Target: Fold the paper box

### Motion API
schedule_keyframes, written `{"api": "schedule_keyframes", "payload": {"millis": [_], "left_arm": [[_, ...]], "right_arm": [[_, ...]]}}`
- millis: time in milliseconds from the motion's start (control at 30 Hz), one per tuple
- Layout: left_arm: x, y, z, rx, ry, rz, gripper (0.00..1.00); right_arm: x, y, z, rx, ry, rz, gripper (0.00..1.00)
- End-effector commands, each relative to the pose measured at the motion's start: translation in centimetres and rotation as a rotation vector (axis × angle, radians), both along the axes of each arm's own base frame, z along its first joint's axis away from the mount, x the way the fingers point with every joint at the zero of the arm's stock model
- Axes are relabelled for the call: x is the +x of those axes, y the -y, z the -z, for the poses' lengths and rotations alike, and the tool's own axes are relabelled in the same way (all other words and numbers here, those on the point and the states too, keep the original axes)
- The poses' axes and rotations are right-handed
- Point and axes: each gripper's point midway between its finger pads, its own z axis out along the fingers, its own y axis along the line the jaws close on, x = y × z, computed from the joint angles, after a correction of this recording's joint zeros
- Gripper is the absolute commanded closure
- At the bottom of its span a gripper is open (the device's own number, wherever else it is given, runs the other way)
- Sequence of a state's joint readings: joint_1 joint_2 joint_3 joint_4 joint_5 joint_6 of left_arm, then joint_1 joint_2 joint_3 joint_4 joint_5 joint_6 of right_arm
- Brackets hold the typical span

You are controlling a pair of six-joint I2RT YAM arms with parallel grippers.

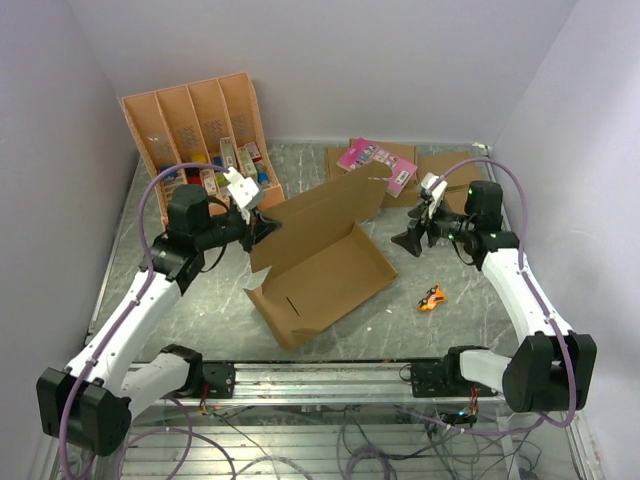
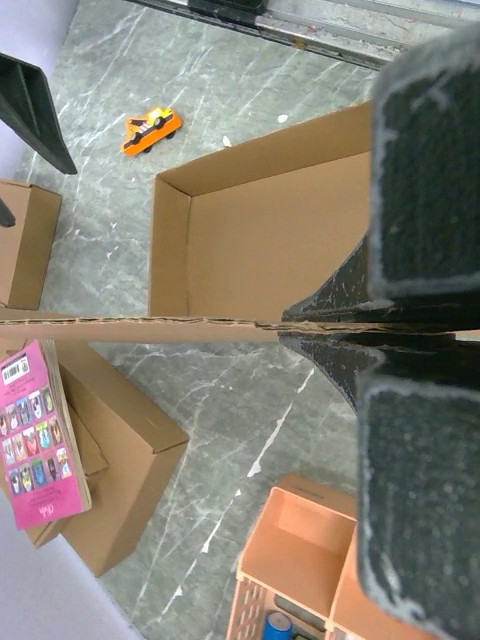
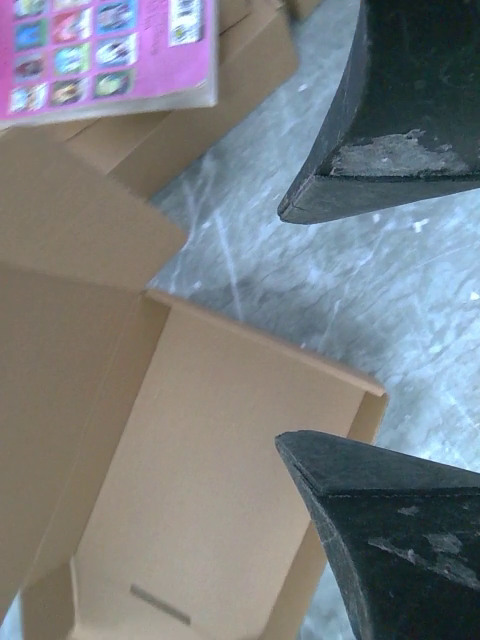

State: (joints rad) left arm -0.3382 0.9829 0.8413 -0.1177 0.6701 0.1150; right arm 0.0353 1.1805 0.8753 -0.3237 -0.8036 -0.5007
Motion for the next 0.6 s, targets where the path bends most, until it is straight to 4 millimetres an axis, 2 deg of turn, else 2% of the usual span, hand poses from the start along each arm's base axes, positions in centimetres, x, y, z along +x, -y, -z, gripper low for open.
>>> {"api": "schedule_keyframes", "payload": {"millis": [0, 100, 167, 233, 367, 400, 533, 567], "left_arm": [[-0.2, 1.4, -2.4, 0.008, 0.117, 0.125, 0.93], [0.4, 1.8, -2.6, 0.022, 0.121, 0.158, 0.93], [0.7, 2.1, -2.3, 0.036, 0.113, 0.173, 0.93], [1.0, 2.3, -2.2, 0.046, 0.113, 0.195, 0.93], [1.4, 3.2, -1.8, 0.042, 0.100, 0.256, 0.93], [1.5, 3.4, -1.7, 0.043, 0.096, 0.273, 0.93], [2.0, 4.0, -1.5, 0.056, 0.080, 0.322, 0.93], [2.1, 4.0, -1.5, 0.061, 0.085, 0.326, 0.93]], "right_arm": [[-1.8, -2.9, -3.8, 0.152, 0.072, -0.230, 0.15], [-2.5, -3.7, -5.3, 0.180, 0.151, -0.330, 0.15], [-1.7, -3.4, -5.9, 0.149, 0.179, -0.307, 0.15], [-0.5, -2.3, -6.0, 0.127, 0.162, -0.239, 0.15], [0.1, 0.8, -6.5, 0.198, 0.144, -0.196, 0.16], [0.8, 1.2, -7.7, 0.178, 0.187, -0.188, 0.16], [2.1, 2.1, -8.5, 0.071, 0.310, -0.202, 0.01], [2.2, 2.1, -8.8, 0.031, 0.365, -0.235, 0.01]]}}
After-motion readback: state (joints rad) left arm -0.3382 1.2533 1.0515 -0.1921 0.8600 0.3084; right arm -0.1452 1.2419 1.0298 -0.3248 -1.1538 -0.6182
